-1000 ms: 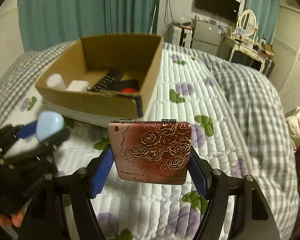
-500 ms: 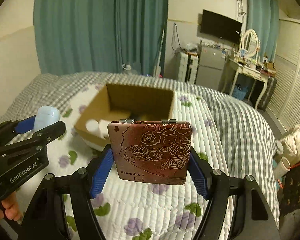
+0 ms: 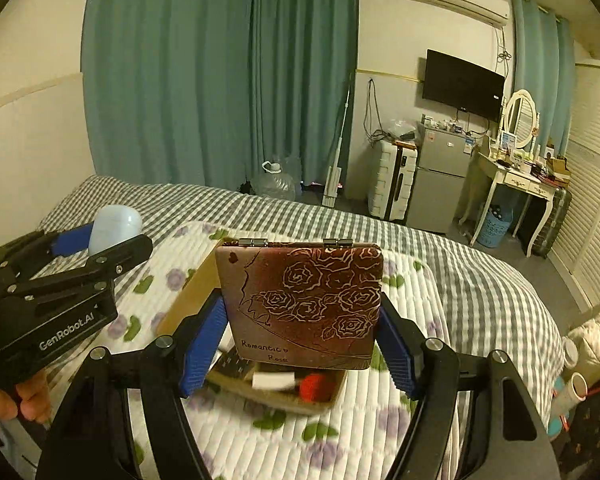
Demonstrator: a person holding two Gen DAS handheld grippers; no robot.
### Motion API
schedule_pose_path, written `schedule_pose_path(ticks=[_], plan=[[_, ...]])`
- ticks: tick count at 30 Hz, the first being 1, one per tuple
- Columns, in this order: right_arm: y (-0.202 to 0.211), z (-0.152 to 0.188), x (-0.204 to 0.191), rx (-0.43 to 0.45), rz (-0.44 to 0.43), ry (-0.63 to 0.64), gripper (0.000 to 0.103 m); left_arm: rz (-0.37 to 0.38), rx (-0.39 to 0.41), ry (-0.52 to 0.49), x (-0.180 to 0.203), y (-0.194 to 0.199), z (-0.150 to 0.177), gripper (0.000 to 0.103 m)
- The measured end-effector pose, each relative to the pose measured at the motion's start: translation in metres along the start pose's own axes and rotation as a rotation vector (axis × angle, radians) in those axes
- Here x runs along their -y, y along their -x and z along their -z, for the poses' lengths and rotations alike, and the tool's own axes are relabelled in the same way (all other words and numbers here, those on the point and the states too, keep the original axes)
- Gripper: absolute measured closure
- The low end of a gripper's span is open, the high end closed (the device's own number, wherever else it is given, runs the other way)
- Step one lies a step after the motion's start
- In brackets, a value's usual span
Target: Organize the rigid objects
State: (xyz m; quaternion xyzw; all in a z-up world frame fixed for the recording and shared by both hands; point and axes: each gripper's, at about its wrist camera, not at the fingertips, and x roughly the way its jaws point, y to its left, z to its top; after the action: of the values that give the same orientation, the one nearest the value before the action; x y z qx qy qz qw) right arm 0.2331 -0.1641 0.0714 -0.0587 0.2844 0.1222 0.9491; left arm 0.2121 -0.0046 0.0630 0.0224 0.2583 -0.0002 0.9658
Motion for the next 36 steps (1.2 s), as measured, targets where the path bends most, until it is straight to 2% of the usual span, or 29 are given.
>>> schedule_pose_path(ticks=[6,11,14,17,18,19,20,21,30,36], plan=[[-0.048,-0.012,0.008,-0.011,0.004,0.012,0.032,0.044,-0.041,-0.02,0.005,-0.063,-0.004,0.051],[-0.092,-0.011,0.017,-0.047,0.015,0.021,0.032,0.059,-0.124,-0.038,0.017,-0.121,0.005,0.051],[-0.117,-0.003,0.023,-0.08,0.011,0.015,0.032,0.073,-0.171,-0.005,0.016,-0.143,0.013,0.051],[-0.137,0.007,0.031,-0.117,-0.001,-0.006,0.032,0.062,-0.198,-0.023,0.018,-0.156,0.02,0.049],[-0.142,0.01,0.034,-0.124,-0.005,-0.012,0.032,0.059,-0.197,-0.031,0.019,-0.157,0.021,0.049],[-0.146,0.013,0.036,-0.132,-0.012,-0.017,0.032,0.058,-0.185,-0.032,0.019,-0.156,0.022,0.044],[-0.148,0.016,0.037,-0.136,-0.014,-0.02,0.032,0.054,-0.17,-0.026,0.017,-0.154,0.021,0.035],[-0.15,0.017,0.038,-0.138,-0.013,-0.02,0.032,0.052,-0.159,-0.015,0.015,-0.152,0.02,0.032],[-0.159,0.011,0.039,-0.128,-0.028,-0.024,0.032,0.024,-0.069,0.012,-0.003,-0.118,0.0,0.031],[-0.161,0.002,0.033,-0.124,-0.026,-0.052,0.028,0.004,-0.015,0.006,-0.011,-0.075,-0.012,0.032]])
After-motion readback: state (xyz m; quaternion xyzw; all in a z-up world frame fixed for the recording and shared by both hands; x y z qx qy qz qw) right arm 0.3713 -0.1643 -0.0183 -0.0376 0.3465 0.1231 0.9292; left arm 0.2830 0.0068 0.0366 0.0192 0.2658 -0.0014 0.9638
